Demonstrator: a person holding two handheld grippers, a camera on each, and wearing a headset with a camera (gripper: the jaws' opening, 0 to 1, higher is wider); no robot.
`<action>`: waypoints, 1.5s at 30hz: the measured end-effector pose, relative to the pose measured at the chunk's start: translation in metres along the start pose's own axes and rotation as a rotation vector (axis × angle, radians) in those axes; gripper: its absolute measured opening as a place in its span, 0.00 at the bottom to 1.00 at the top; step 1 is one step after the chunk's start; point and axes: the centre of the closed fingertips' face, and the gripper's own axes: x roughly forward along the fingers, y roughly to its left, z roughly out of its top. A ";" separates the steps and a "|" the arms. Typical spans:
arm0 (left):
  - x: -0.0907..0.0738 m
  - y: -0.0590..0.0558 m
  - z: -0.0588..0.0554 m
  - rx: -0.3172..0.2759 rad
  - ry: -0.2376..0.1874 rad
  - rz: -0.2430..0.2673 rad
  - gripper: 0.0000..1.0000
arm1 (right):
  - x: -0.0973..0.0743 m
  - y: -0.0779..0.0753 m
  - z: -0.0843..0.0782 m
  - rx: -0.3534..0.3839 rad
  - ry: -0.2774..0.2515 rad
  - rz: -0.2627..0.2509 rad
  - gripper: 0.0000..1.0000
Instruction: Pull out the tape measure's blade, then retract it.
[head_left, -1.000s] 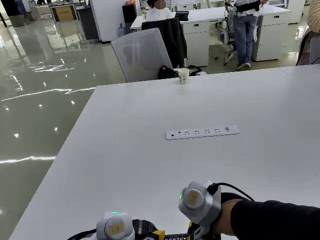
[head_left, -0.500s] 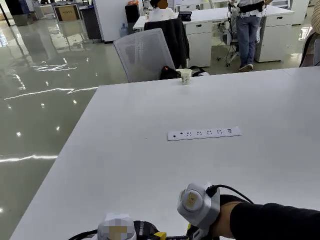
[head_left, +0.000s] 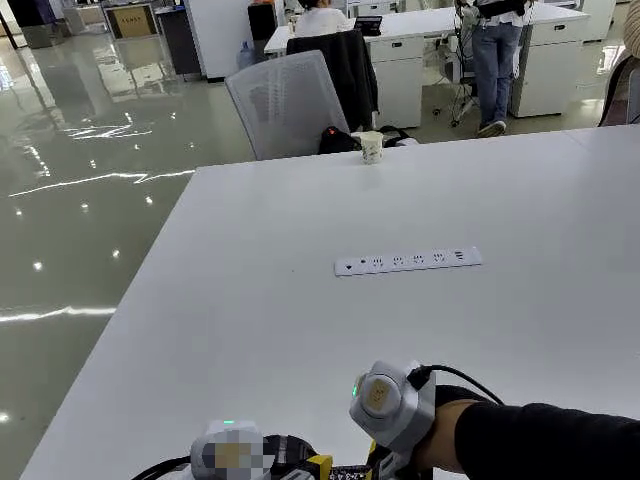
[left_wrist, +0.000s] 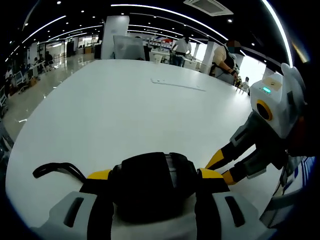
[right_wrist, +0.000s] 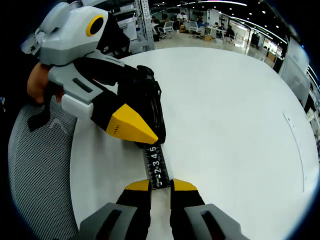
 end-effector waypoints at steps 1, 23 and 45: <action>0.000 0.000 0.000 0.000 0.002 -0.002 0.61 | 0.001 -0.001 0.001 0.002 0.000 0.001 0.10; -0.002 -0.002 -0.002 0.005 0.007 -0.017 0.61 | 0.004 0.002 0.009 -0.041 -0.019 0.006 0.11; -0.002 -0.003 0.000 0.003 0.014 -0.023 0.60 | 0.007 0.003 0.015 -0.038 -0.035 0.011 0.11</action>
